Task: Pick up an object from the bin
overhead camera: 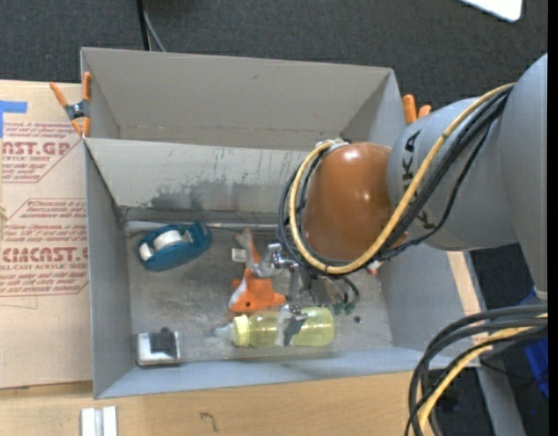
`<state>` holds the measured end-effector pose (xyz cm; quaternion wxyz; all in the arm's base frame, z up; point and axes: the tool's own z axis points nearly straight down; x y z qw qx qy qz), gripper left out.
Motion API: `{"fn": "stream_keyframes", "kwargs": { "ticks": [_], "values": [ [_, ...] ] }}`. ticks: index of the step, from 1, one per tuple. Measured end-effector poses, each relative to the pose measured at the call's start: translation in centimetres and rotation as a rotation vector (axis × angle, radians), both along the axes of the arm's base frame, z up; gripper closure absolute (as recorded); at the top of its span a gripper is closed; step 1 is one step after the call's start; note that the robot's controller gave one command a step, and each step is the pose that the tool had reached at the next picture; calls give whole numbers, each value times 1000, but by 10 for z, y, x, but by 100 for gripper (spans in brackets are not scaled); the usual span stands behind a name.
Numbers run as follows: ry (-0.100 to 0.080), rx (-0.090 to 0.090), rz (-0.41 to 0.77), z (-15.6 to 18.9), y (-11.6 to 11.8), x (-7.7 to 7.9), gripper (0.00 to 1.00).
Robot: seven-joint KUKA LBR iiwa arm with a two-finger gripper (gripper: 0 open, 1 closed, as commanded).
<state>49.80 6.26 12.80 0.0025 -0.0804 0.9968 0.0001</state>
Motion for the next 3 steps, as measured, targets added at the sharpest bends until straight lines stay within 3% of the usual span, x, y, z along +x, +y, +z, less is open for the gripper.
{"fn": "stream_keyframes", "kwargs": {
  "ticks": [1,2,3],
  "values": [
    [-6,3,161,-51,8,19,100],
    [-6,3,161,-51,8,19,100],
    [2,0,211,93,9,6,100]
  ]
}}
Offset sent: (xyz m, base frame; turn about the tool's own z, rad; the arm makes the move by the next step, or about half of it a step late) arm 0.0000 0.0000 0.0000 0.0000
